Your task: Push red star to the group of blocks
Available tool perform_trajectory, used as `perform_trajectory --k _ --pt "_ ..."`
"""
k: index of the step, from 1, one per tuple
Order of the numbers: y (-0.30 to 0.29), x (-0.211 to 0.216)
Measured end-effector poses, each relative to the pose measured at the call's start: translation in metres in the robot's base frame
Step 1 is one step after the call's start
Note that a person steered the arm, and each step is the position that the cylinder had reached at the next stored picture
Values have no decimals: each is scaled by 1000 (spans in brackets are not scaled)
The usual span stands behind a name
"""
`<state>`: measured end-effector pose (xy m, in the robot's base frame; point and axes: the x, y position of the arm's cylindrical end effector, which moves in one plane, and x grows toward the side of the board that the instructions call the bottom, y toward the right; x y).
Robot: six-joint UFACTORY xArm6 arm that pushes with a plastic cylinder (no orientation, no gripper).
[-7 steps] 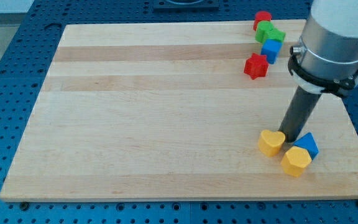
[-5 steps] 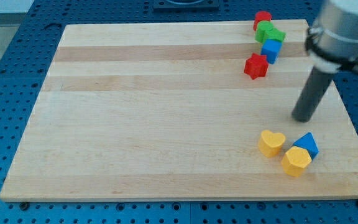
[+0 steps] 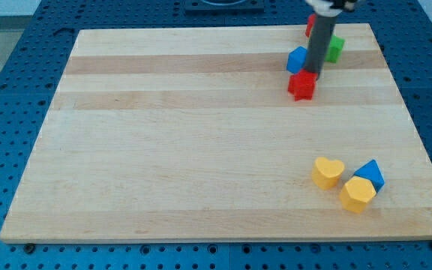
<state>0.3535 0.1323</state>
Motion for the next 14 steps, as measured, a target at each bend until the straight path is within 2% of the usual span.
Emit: perform_trajectory --k 1,2,3,4,5,6,7,8,9,10,11,12,14 --pt "-7 32" --pt "-8 29" --pt "-36 2" --pt "-67 -4" --pt "-82 13" --pt "-62 51" --pt "-4 82" --pt "31 95" --pt "13 71" --pt "0 28" --pt "25 20" --pt "60 39" --pt "65 111"
